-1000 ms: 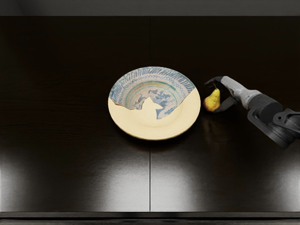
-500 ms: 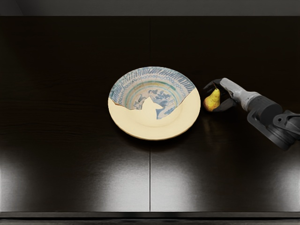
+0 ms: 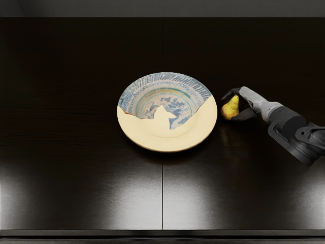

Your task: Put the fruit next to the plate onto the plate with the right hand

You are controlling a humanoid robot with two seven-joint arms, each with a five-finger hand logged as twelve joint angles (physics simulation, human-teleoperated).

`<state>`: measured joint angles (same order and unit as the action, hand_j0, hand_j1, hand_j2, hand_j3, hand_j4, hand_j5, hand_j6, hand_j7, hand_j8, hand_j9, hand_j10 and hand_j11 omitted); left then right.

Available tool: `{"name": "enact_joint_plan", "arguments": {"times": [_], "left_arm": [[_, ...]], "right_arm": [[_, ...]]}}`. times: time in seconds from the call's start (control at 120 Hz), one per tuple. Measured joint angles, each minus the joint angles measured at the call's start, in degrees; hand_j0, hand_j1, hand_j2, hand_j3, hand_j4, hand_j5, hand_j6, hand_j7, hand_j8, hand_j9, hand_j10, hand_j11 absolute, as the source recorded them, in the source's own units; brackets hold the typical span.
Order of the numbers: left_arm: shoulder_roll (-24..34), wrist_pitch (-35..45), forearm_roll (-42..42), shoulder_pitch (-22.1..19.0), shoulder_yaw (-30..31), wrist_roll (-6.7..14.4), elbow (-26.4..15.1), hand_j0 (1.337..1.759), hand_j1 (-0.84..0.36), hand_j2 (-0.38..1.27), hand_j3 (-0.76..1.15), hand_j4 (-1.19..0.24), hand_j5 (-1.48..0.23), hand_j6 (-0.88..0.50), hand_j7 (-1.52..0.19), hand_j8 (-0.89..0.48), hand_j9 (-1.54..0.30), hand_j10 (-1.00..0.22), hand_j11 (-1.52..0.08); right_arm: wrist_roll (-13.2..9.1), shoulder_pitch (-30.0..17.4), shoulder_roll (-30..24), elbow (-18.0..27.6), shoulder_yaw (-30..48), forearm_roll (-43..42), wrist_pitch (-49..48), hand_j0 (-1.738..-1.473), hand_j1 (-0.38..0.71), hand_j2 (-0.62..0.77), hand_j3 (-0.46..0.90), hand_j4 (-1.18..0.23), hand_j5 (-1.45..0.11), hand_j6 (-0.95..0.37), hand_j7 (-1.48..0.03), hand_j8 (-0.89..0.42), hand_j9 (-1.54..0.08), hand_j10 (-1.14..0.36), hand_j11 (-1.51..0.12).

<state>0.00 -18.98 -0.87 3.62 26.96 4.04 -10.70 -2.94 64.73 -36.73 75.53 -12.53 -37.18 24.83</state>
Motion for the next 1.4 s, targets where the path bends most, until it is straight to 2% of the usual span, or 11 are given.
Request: {"name": "enact_joint_plan", "arguments": {"times": [0.083,0.167,0.258,0.408,0.783,1.108,1.4], "left_arm": [[0.0,0.0,0.0,0.0,0.0,0.0,0.0,1.658,0.35,0.00,0.00,0.00,0.00,0.00,0.00,0.00,0.00,0.00,0.00],[0.0,0.0,0.0,0.0,0.0,0.0,0.0,1.658,0.35,0.00,0.00,0.00,0.00,0.00,0.00,0.00,0.00,0.00,0.00],[0.0,0.0,0.0,0.0,0.0,0.0,0.0,1.658,0.35,0.00,0.00,0.00,0.00,0.00,0.00,0.00,0.00,0.00,0.00],[0.0,0.0,0.0,0.0,0.0,0.0,0.0,1.658,0.35,0.00,0.00,0.00,0.00,0.00,0.00,0.00,0.00,0.00,0.00],[0.0,0.0,0.0,0.0,0.0,0.0,0.0,1.658,0.35,0.00,0.00,0.00,0.00,0.00,0.00,0.00,0.00,0.00,0.00],[0.0,0.0,0.0,0.1,0.0,0.0,0.0,1.658,0.35,0.00,0.00,0.00,0.00,0.00,0.00,0.00,0.00,0.00,0.00],[0.0,0.0,0.0,0.1,0.2,0.0,0.0,1.658,0.35,0.00,0.00,0.00,0.00,0.00,0.00,0.00,0.00,0.00,0.00]], "right_arm": [[0.0,-0.1,0.0,0.0,0.0,-0.1,0.0,-1.656,0.32,0.03,0.00,-0.50,-0.65,-0.45,-0.65,-0.41,-0.66,-0.50,-0.66],[0.0,-0.1,0.1,0.0,0.0,-0.2,0.1,-1.656,0.40,0.26,0.00,-0.53,-0.68,-0.45,-0.68,-0.42,-0.69,-0.53,-0.69],[0.1,-0.1,0.1,-0.1,0.0,-0.1,0.1,-1.655,0.42,0.34,0.00,-0.57,-0.71,-0.43,-0.72,-0.41,-0.72,-0.56,-0.72],[0.1,-0.1,0.1,-0.1,0.0,-0.3,0.1,-1.654,0.42,0.37,0.00,-0.61,-0.75,-0.41,-0.77,-0.38,-0.77,-0.56,-0.77],[0.1,-0.1,0.1,-0.1,0.2,-0.7,0.1,-1.656,0.30,0.38,0.00,-0.67,-0.82,-0.52,-0.85,-0.48,-0.84,-0.66,-0.85],[0.1,0.1,-0.4,0.2,0.3,-0.5,-0.1,-1.656,0.30,0.41,0.00,-0.69,-0.93,-0.50,-0.91,-0.45,-0.93,-0.64,-0.92],[0.2,1.1,-5.4,5.3,0.5,-0.4,-0.3,-1.658,0.32,0.46,0.00,-0.69,-0.99,-0.47,-0.94,-0.42,-0.97,-0.62,-0.96]]}}
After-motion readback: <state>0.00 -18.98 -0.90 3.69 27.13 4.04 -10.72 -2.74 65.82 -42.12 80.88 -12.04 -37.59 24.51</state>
